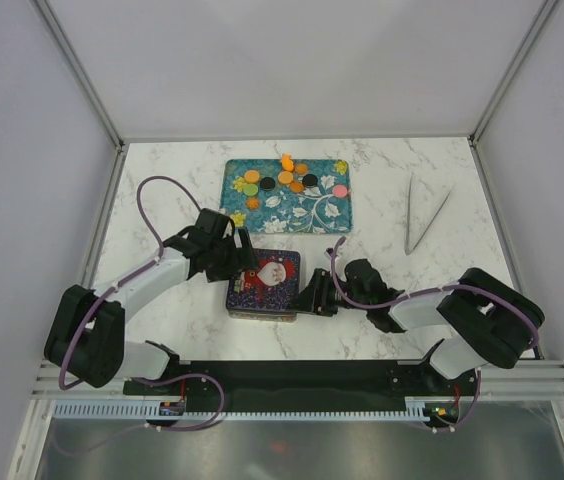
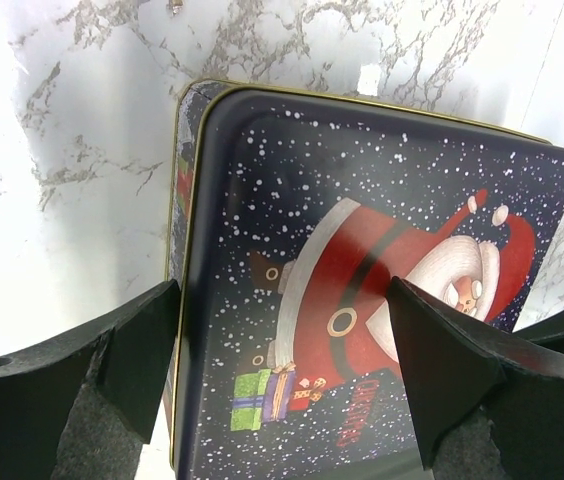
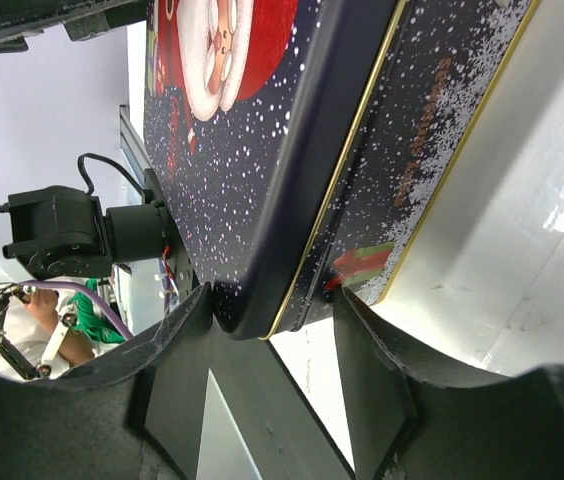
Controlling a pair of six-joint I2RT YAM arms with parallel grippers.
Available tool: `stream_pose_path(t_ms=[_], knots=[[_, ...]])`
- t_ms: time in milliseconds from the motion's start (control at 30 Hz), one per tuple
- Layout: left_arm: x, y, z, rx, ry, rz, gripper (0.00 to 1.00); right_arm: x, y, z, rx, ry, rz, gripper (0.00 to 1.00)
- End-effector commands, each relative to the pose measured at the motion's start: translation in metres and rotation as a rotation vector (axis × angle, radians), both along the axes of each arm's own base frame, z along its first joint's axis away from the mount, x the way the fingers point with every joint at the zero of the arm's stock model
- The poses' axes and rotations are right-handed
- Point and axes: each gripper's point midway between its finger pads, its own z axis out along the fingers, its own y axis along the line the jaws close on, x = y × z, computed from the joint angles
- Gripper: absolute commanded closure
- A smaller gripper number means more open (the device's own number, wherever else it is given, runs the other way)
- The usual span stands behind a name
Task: Pack the cookies
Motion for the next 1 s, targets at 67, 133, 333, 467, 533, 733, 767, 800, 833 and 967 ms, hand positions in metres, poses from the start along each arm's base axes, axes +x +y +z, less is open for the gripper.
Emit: stream_pose_path(t_ms=[67,133,333,467,533,733,767,800,833,967], knots=[[-0.015,-0.022,0.016,-0.076,0.008,-0.028,0.08,0.007,-0.006,-0.022,-0.12,-0.014,-0.03,0.75],[-0.017,-0.025,0.016,-0.071,0.006,-0.038,0.07,0.008,-0.006,-0.021,-0.123,-0.017,-0.031,0.81],[-0.03,-0.035,0.01,-0.065,0.028,-0.069,0.02,0.011,-0.007,-0.022,-0.173,-0.039,-0.041,0.88],[-0.035,-0.042,0.016,-0.085,0.019,-0.098,0.0,0.014,-0.006,-0.019,-0.194,-0.06,-0.047,0.96],[-0.037,-0.045,0.018,-0.094,0.019,-0.115,0.0,0.013,-0.005,-0.019,-0.201,-0.059,-0.045,0.98],[-0.038,-0.045,0.024,-0.104,0.01,-0.124,0.0,0.018,-0.003,-0.018,-0.222,-0.07,-0.049,1.0],[-0.039,-0.045,0.023,-0.102,0.017,-0.127,0.0,0.019,-0.003,-0.017,-0.222,-0.072,-0.05,1.0],[-0.039,-0.045,0.024,-0.101,0.014,-0.127,0.0,0.019,-0.002,-0.016,-0.22,-0.073,-0.05,0.95],[-0.039,-0.044,0.023,-0.097,0.015,-0.127,0.01,0.019,-0.003,-0.017,-0.225,-0.069,-0.05,0.91],[-0.039,-0.043,0.02,-0.08,0.025,-0.129,0.01,0.021,-0.001,-0.011,-0.229,-0.08,-0.049,0.72]])
